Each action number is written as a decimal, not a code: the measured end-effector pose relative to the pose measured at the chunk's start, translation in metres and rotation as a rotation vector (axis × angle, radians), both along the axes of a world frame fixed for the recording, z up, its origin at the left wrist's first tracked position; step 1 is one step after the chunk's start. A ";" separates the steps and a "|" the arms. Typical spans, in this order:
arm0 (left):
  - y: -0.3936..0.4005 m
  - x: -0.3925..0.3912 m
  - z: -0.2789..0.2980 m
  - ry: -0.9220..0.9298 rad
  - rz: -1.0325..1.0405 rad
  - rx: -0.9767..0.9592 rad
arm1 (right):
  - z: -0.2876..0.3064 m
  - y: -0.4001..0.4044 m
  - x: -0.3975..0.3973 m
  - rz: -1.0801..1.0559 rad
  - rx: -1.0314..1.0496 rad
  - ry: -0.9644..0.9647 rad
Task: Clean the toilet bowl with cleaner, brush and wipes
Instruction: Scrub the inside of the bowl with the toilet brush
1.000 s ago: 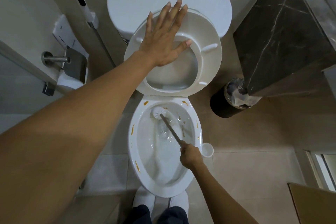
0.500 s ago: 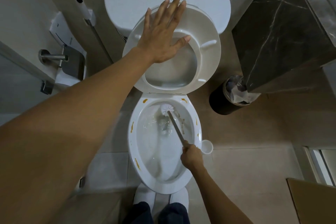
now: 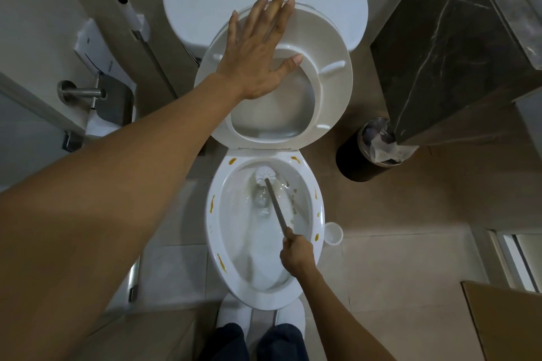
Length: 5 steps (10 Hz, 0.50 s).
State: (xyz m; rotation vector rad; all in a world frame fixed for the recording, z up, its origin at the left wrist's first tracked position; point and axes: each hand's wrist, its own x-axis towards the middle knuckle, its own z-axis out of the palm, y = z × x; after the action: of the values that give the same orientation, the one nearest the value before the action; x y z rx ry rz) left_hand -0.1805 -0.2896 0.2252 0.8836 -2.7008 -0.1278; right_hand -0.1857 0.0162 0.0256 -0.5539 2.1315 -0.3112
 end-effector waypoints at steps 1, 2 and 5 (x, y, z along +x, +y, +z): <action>0.000 0.000 0.000 -0.002 0.001 -0.004 | -0.002 -0.002 -0.003 0.036 -0.009 0.001; 0.000 0.000 0.000 -0.002 0.002 -0.005 | 0.000 0.005 -0.014 -0.028 0.014 0.027; 0.000 0.001 0.001 0.003 -0.005 0.013 | -0.002 0.014 0.018 -0.093 -0.019 0.100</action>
State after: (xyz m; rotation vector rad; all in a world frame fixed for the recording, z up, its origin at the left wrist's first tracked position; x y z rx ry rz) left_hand -0.1799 -0.2894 0.2263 0.8789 -2.7025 -0.1475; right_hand -0.1674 0.0303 0.0239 -0.4905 2.2579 -0.3623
